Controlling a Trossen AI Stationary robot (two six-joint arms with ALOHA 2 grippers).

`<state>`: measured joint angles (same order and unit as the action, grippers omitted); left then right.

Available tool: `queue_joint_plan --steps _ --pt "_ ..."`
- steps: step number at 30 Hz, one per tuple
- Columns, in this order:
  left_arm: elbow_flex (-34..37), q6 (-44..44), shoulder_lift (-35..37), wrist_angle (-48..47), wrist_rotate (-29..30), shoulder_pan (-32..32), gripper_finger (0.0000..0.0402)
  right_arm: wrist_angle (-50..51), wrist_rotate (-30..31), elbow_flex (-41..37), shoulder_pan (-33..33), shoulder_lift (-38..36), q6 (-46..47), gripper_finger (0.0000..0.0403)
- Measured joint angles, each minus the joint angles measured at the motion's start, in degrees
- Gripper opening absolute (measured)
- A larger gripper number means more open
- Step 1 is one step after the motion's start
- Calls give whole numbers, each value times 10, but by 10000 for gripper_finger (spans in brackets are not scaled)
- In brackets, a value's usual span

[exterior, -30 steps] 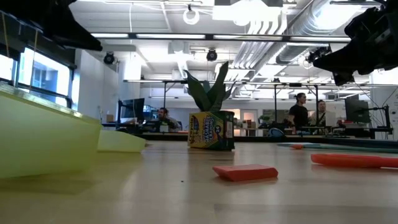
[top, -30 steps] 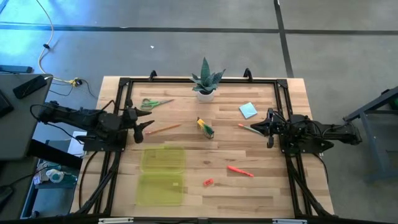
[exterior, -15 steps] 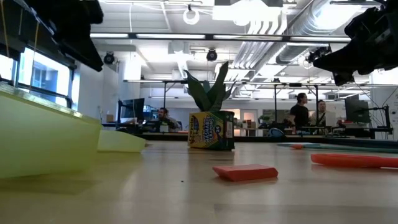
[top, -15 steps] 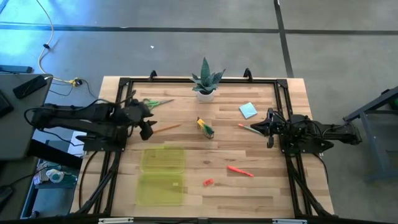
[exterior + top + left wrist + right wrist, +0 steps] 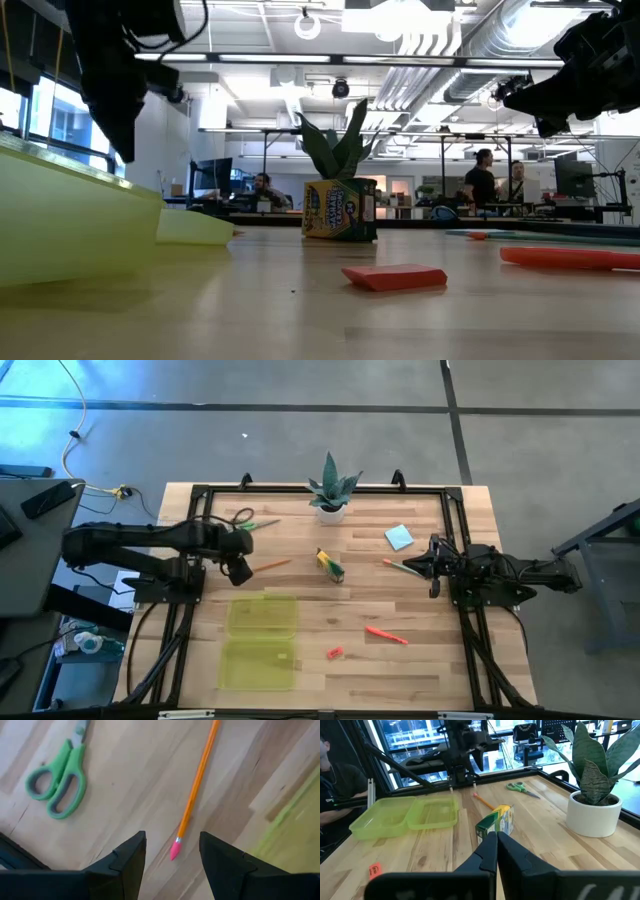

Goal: Pack school essentials
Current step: Put the orange pencil into the yellow supply box

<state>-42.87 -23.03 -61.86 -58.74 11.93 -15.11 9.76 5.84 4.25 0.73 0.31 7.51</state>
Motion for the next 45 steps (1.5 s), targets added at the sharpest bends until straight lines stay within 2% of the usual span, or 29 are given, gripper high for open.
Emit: queue_joint_plan --steps 4,9,14,35,45 --pt "0 22 -56 0 -4 0 175 0 0 0 0 0 0 0" --pt "0 52 -115 0 -38 0 175 0 0 0 0 0 0 0" --pt "0 54 -159 0 -41 0 175 0 0 0 0 0 0 0" --pt "0 52 -272 28 -42 0 175 0 0 0 0 0 0 0" --pt "-3 53 -304 34 -49 1 167 0 0 0 0 0 0 0"
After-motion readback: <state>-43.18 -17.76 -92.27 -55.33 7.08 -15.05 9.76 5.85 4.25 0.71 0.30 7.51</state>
